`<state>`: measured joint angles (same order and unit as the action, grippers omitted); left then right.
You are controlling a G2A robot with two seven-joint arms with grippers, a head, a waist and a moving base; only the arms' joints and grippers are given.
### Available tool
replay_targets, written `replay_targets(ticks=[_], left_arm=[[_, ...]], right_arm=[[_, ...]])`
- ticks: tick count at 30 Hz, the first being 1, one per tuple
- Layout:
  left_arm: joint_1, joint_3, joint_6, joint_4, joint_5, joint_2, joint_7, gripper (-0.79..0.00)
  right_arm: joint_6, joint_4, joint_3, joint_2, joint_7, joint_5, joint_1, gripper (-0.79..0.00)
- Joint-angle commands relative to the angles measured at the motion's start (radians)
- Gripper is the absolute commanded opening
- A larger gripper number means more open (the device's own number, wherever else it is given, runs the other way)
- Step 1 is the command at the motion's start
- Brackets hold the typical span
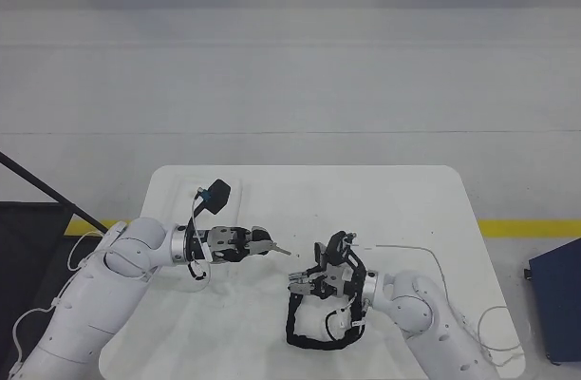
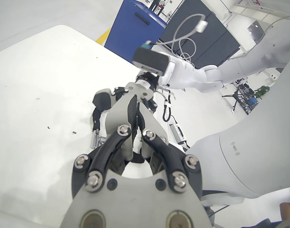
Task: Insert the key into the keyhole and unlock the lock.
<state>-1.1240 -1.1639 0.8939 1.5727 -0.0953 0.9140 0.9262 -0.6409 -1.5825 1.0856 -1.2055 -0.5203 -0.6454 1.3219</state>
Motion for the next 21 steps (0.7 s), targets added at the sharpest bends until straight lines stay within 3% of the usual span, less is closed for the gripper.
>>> replay_targets(ticks=[1,13,15,21], left_arm=[[0.000,0.000,0.000,0.000,0.000,0.000,0.000,-0.785],[0.000,0.000,0.000,0.000,0.000,0.000,0.000,-0.785],[0.000,0.000,0.000,0.000,0.000,0.000,0.000,-0.785],[0.000,0.000,0.000,0.000,0.000,0.000,0.000,-0.785]], right_arm=[[0.002,-0.014,0.002,0.000,0.079,-0.093,0.004,0.000],[-0.002,-0.013,-0.001,0.000,0.081,-0.081,0.007,0.000],[-0.025,0.010,-0.024,-0.003,0.043,0.041,0.007,0.000],[-0.098,0.036,-0.046,-0.001,-0.066,0.216,-0.053,0.000]])
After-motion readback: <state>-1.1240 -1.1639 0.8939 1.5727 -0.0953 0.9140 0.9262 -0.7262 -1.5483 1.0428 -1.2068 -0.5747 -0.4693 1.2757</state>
